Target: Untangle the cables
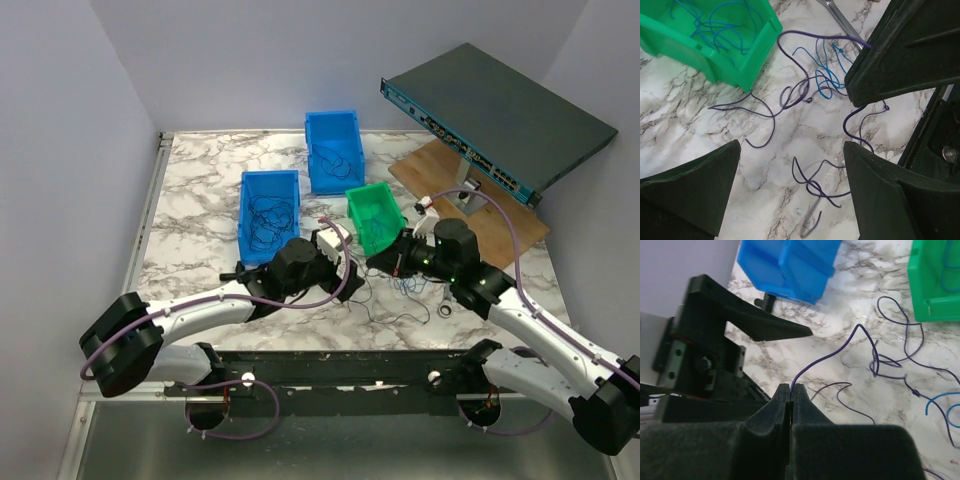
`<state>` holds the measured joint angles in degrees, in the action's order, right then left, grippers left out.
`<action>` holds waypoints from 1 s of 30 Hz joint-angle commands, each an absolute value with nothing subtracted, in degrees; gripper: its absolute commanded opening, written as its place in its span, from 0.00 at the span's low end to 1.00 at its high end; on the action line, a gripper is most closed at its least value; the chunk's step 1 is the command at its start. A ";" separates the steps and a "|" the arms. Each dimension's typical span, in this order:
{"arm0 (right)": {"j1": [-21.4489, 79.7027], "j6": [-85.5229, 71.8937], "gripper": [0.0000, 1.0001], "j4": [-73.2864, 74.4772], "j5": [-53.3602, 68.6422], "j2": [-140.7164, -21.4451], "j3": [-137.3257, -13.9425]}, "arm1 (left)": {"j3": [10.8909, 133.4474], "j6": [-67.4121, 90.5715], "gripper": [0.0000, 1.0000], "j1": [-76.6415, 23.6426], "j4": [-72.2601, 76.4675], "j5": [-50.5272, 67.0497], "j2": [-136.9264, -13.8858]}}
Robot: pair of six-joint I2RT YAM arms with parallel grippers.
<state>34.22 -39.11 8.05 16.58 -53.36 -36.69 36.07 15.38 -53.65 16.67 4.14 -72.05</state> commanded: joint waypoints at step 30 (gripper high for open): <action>34.69 -43.15 0.01 6.25 23.20 -52.19 -39.02 | 32.09 15.73 0.99 -53.17 27.25 13.45 -69.74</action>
<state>34.37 -43.48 6.48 24.67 -52.75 -38.28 35.66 15.70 -53.25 21.08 11.35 -74.24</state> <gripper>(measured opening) 0.038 0.980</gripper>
